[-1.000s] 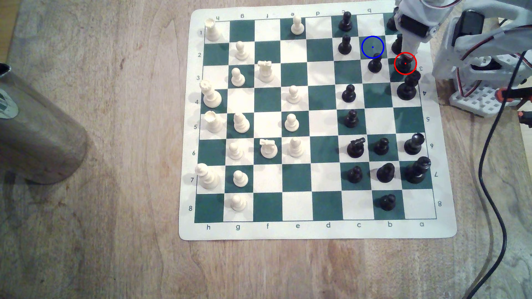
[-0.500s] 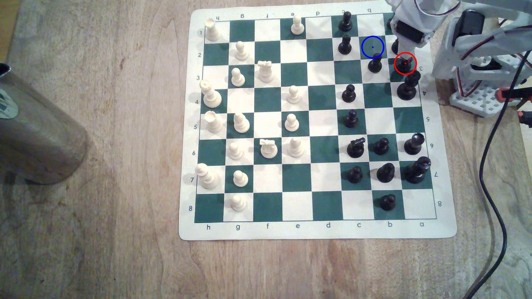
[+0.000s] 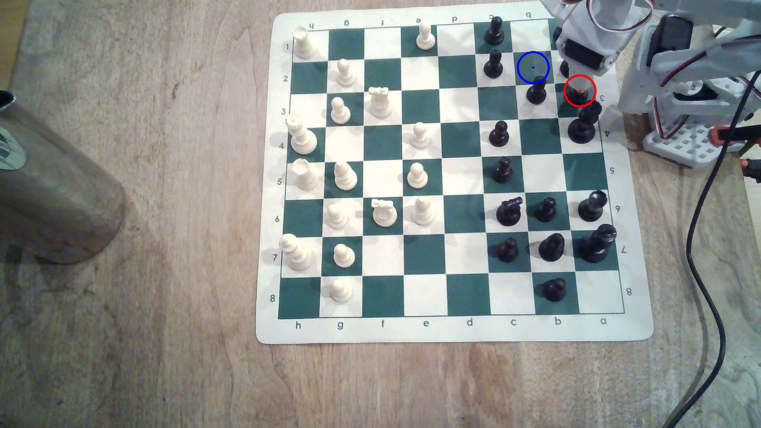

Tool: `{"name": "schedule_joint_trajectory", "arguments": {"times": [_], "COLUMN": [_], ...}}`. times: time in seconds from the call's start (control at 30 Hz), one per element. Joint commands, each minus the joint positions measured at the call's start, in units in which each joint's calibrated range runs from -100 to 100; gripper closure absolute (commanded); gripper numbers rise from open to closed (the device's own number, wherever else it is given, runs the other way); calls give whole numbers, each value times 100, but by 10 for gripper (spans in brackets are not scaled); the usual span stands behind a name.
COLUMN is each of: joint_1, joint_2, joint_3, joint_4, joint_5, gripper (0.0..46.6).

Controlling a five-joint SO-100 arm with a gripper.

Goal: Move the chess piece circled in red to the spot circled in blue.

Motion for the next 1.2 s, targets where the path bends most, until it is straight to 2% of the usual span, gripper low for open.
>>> {"name": "schedule_joint_trajectory", "arguments": {"times": [0.0, 0.5, 0.63, 0.7, 0.8, 1.03, 1.17], "joint_1": [-51, -121, -137, -137, -137, -145, -168], "joint_2": [94, 272, 272, 280, 280, 145, -68], "joint_3": [-74, 80, 80, 80, 80, -37, -627], "joint_4": [-80, -318, -309, -285, -268, -162, 329], "joint_5": [-34, -44, -44, -24, -15, -10, -29], "gripper": [369, 374, 395, 432, 449, 457, 458]}}
